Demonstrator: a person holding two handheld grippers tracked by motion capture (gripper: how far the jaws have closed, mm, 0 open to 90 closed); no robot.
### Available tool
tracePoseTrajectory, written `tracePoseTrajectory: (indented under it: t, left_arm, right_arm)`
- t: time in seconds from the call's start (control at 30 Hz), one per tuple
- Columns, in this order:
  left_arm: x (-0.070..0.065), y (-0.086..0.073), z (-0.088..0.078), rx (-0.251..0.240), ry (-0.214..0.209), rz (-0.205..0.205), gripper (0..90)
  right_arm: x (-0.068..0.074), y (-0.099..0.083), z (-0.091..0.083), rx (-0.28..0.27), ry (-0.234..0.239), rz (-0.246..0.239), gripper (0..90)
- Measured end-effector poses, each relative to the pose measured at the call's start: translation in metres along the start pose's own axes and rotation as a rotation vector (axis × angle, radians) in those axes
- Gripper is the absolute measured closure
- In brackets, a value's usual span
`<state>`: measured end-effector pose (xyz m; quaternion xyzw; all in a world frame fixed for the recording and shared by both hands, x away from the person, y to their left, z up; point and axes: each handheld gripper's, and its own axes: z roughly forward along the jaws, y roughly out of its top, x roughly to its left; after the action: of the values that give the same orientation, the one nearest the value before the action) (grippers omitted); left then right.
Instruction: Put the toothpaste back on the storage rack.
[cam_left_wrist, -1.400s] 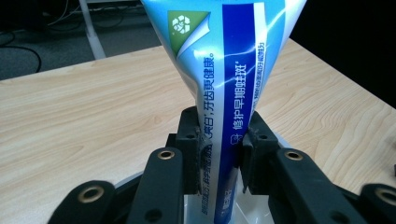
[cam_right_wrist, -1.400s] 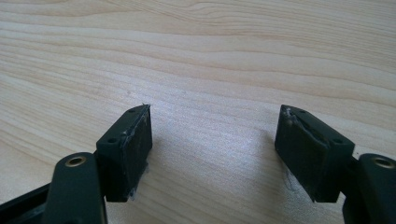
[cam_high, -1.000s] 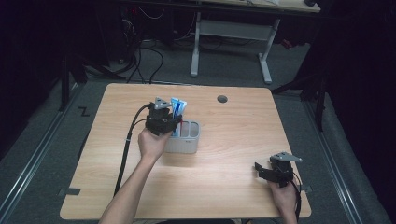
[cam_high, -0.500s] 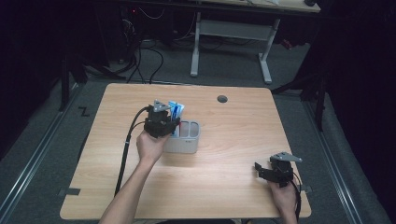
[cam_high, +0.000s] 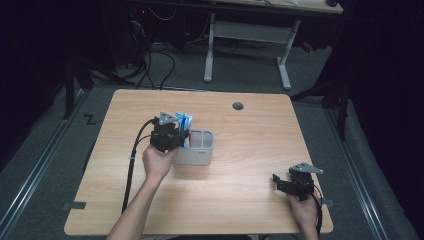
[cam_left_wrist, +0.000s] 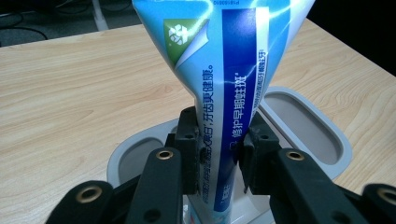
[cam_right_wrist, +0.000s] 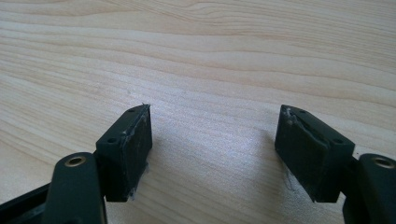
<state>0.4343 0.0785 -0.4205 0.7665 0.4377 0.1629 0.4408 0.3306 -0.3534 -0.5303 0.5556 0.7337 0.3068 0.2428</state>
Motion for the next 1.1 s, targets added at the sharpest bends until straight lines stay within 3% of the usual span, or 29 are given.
tracePoseTrajectory:
  t: [0.5,0.73,0.93,1.1]
  left_arm:
    - [0.001,-0.002,0.0,-0.008,-0.001,-0.011,69.1]
    - [0.003,-0.003,-0.004,-0.013,0.025,0.0,61.5]
    - [0.004,-0.004,-0.012,-0.047,0.035,-0.001,50.6]
    - [0.005,-0.005,-0.021,-0.069,0.049,0.005,46.7]
  right_arm:
    - [0.0,0.0,0.0,0.0,0.0,0.0,27.4]
    - [0.0,0.0,0.0,0.0,-0.001,0.0,27.5]
    - [0.0,0.0,0.0,0.001,0.0,0.001,27.5]
    - [0.0,0.0,0.0,0.001,0.0,0.003,27.5]
